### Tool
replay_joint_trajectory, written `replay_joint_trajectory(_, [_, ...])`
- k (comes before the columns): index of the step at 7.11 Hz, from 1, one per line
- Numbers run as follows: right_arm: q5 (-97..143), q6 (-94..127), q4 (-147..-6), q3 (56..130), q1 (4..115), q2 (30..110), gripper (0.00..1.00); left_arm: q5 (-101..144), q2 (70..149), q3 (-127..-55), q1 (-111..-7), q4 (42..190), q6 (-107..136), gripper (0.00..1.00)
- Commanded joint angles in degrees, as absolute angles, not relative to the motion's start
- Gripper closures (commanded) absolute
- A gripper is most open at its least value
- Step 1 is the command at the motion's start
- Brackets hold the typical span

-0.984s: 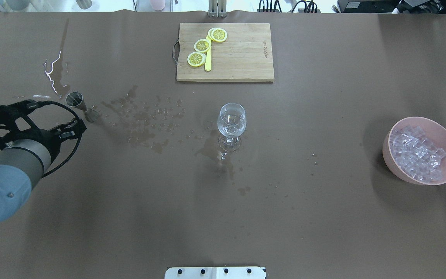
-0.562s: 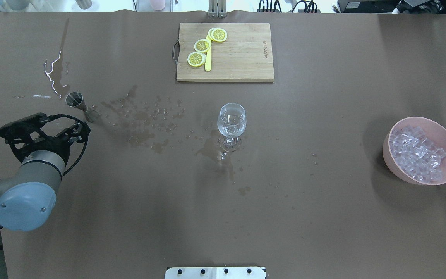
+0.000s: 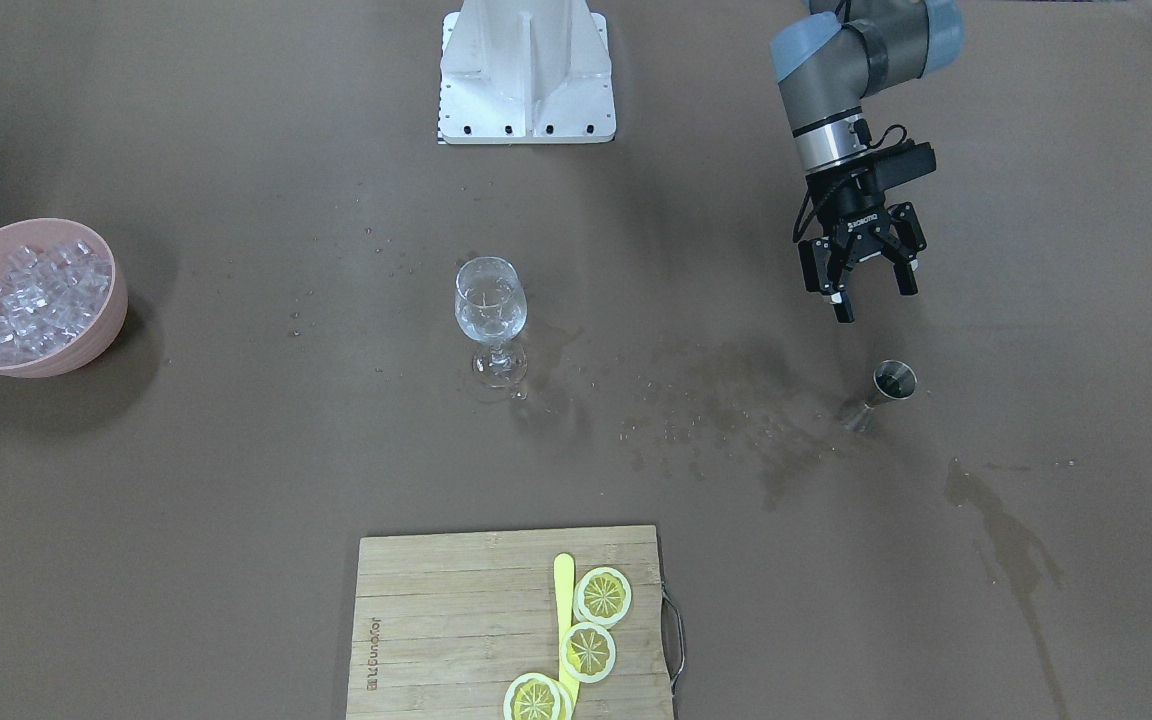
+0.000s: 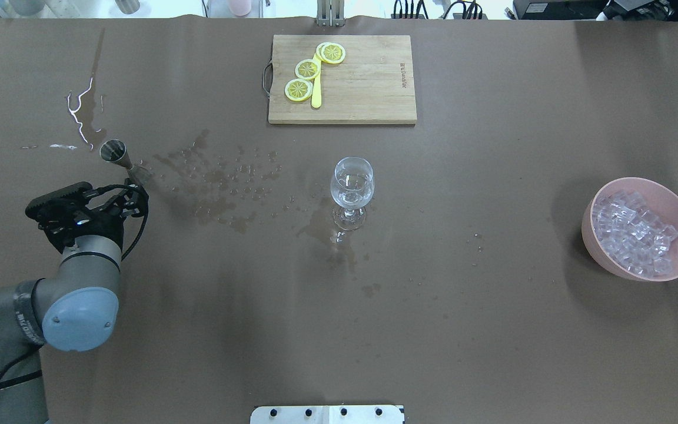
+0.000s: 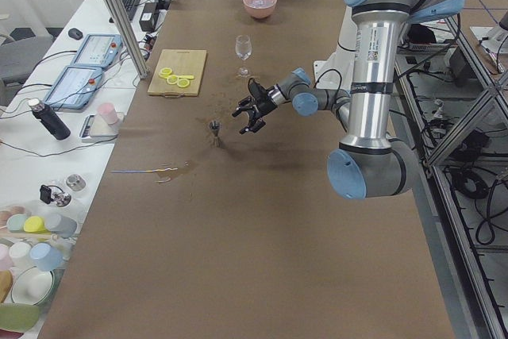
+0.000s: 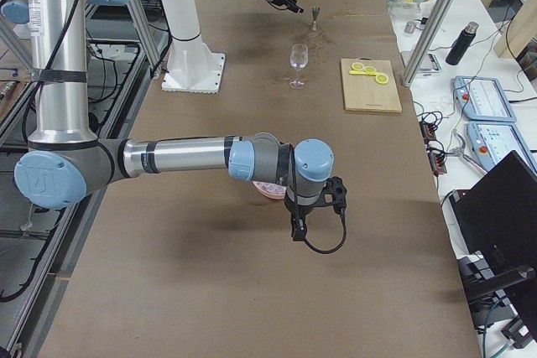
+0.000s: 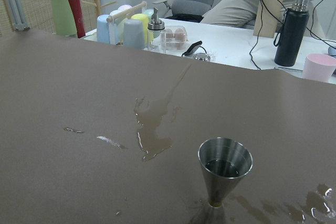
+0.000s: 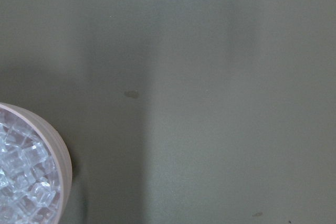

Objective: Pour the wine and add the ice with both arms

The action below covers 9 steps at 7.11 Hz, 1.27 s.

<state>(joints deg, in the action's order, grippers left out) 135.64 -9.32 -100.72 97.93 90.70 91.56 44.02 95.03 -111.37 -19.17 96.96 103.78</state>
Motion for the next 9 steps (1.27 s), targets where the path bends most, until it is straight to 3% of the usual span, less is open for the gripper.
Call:
replay_joint_trajectory(1, [135.6, -9.3, -100.8, 97.9, 90.7, 91.6, 0.0, 42.8, 98.2, -107.2, -19.0, 96.9, 104.2, 0.02])
replay_joint_trajectory(5, [135.6, -9.3, -100.8, 97.8, 90.6, 91.4, 0.0, 41.0, 102.2, -99.9, -19.0, 97.0, 103.9, 0.02])
replay_joint_trajectory(9, [135.6, -9.3, -100.8, 97.7, 90.4, 91.1, 0.0, 41.0, 102.7, -97.6, -22.4, 98.3, 100.7, 0.02])
